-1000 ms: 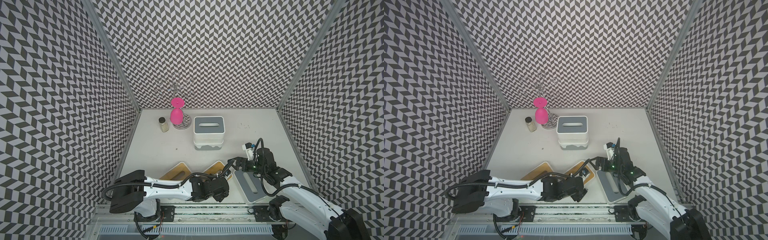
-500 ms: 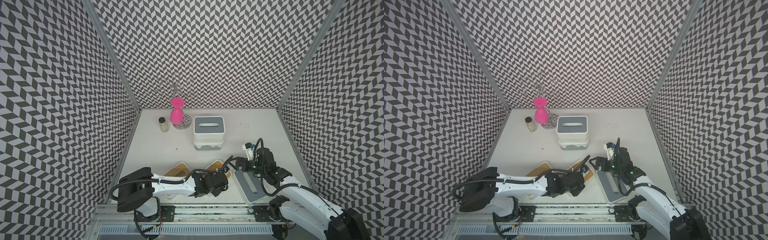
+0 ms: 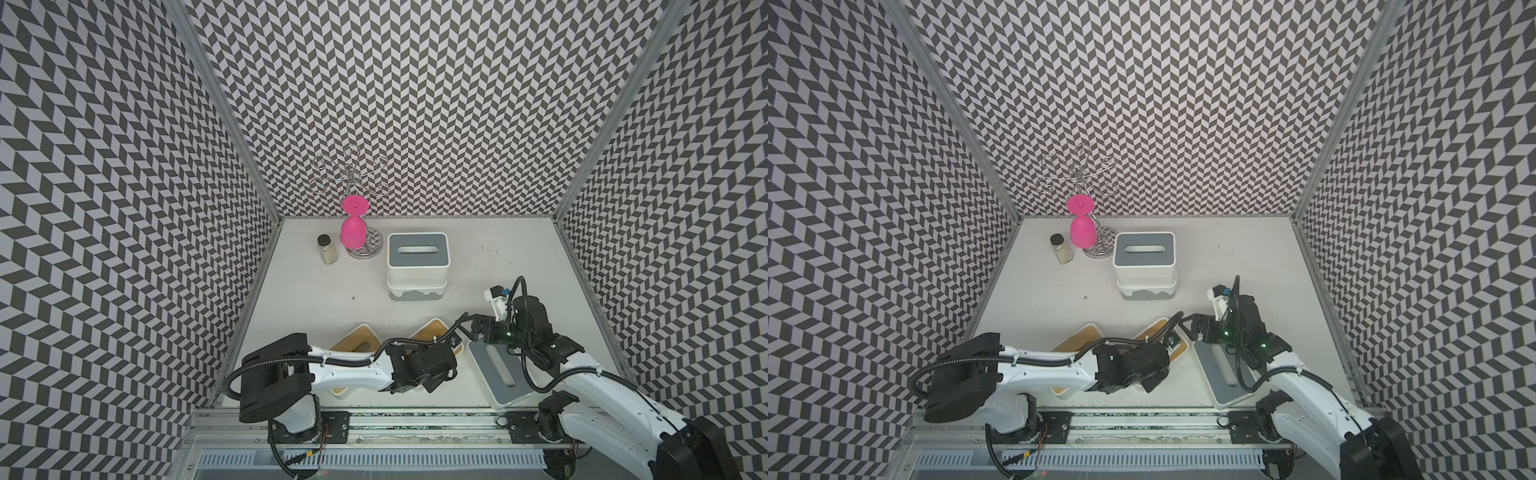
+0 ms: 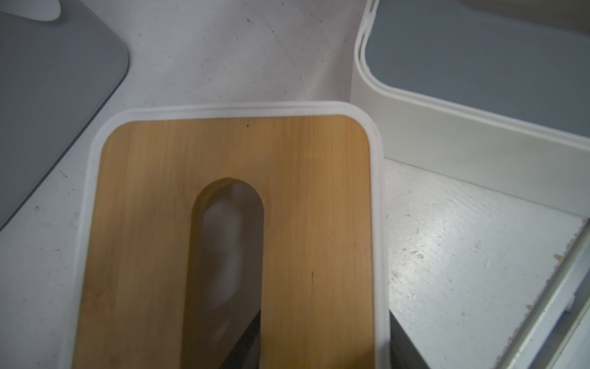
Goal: Stack the tissue boxes
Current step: Pick up the tissue box from the center of the board.
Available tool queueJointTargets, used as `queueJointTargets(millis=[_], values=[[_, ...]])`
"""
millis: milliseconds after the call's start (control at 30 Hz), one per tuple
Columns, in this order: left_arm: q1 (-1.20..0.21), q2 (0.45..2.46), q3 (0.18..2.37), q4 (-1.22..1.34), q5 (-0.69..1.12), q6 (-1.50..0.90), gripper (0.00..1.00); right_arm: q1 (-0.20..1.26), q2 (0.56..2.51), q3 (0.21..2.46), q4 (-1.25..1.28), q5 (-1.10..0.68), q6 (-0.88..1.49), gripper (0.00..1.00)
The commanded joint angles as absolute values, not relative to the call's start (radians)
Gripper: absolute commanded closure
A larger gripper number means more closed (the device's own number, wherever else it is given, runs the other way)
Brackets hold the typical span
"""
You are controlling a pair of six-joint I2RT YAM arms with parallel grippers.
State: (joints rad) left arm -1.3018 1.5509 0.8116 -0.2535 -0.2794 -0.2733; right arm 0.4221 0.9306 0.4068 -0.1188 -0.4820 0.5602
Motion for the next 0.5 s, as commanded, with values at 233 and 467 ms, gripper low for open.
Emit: queueJointTargets(millis=[233, 467], values=[[-1.296, 1.458, 0.804, -0.242, -0.300, -0.238, 0.61, 0.418, 0.878, 0.474, -0.188, -0.476, 0.546, 0.03], [-1.296, 1.346, 0.787, -0.251, -0.330, -0.220, 0.64, 0.417, 0.856, 0.504, -0.236, -0.569, 0.547, 0.03]])
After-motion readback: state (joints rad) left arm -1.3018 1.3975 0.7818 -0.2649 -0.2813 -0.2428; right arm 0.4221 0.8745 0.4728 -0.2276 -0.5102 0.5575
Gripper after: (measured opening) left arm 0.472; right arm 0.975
